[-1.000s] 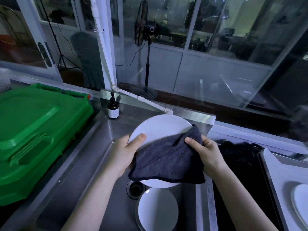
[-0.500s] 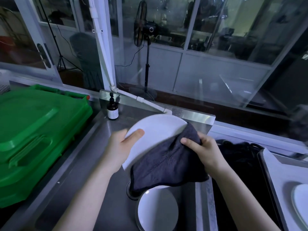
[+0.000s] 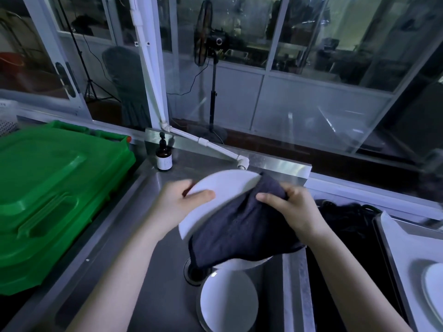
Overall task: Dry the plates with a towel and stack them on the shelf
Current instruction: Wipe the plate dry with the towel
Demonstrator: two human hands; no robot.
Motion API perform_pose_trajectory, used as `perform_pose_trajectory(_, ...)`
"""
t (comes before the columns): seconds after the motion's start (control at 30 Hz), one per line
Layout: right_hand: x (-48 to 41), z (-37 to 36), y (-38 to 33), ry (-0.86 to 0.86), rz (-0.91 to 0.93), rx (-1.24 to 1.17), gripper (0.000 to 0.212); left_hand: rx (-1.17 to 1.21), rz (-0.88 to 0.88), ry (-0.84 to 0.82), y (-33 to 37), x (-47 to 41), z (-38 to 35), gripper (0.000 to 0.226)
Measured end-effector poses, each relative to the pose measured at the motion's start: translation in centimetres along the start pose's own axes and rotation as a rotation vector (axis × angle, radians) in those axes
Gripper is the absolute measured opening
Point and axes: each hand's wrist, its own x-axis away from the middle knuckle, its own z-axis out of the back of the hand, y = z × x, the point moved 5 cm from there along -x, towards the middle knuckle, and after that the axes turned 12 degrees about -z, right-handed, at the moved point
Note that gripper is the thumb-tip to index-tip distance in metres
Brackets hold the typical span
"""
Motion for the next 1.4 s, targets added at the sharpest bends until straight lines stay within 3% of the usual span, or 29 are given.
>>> perform_pose_trajectory(0.1,0.6,0.2,2.7,0.059,-0.185,-0.355,0.014,0.176,0.172,0.131,-3.7,2.5,-0.9,0.076)
perform_pose_trajectory(0.17,0.7,0.0,3.4,0.033,-0.240,-0.374,0.017,0.125,0.140,0.161,-4.1,2.7,-1.2,0.069)
perform_pose_trajectory(0.3,0.0,0.9,1.2,-0.067,-0.108,-0.085,0.009,-0.060,-0.065,0.027,-0.6,0.3,-0.4,0.054)
perform_pose_trajectory(0.4,-0.9,-0.8,-1.2,-0.195,0.053,0.320,0.011,-0.239,-0.242,-0.238,2.1,-1.7,-2.2,0.064)
perform_pose_trajectory(0.47,-0.9,-2.3,-1.6,-0.255,0.088,0.386,0.012,-0.283,-0.272,-0.282,2.7,-2.1,-2.8,0.065)
perform_pose_trajectory(0.53,-0.7,-2.0,-1.1,-0.192,0.074,0.293,0.014,-0.216,-0.251,-0.188,2.0,-1.6,-1.8,0.062)
perform_pose_trajectory(0.67,-0.1,0.4,2.1,0.022,-0.072,-0.159,0.018,-0.017,0.082,0.079,-3.2,2.1,0.1,0.064)
perform_pose_trajectory(0.77,0.0,0.3,3.5,0.016,-0.208,-0.323,0.036,0.065,0.094,0.164,-4.3,3.3,-0.8,0.077)
perform_pose_trajectory(0.93,-0.7,1.1,0.7,-0.072,-0.088,-0.103,0.020,-0.106,-0.061,0.018,-1.0,0.5,0.4,0.059)
perform_pose_trajectory(1.1,-0.9,-2.1,-1.9,-0.199,0.137,0.443,0.018,-0.443,-0.279,-0.319,3.1,-1.7,-2.0,0.064)
perform_pose_trajectory(1.17,-0.5,-2.7,-1.6,-0.220,0.123,0.356,0.014,-0.374,-0.269,-0.286,2.7,-1.7,-2.2,0.066)
perform_pose_trajectory(1.3,-0.4,-0.1,1.0,0.001,0.021,0.022,0.013,-0.081,0.004,0.022,-2.0,1.0,0.0,0.053)
perform_pose_trajectory(1.4,-0.2,0.4,3.6,0.071,-0.190,-0.374,0.022,0.211,0.155,0.129,-4.6,3.3,-1.2,0.083)
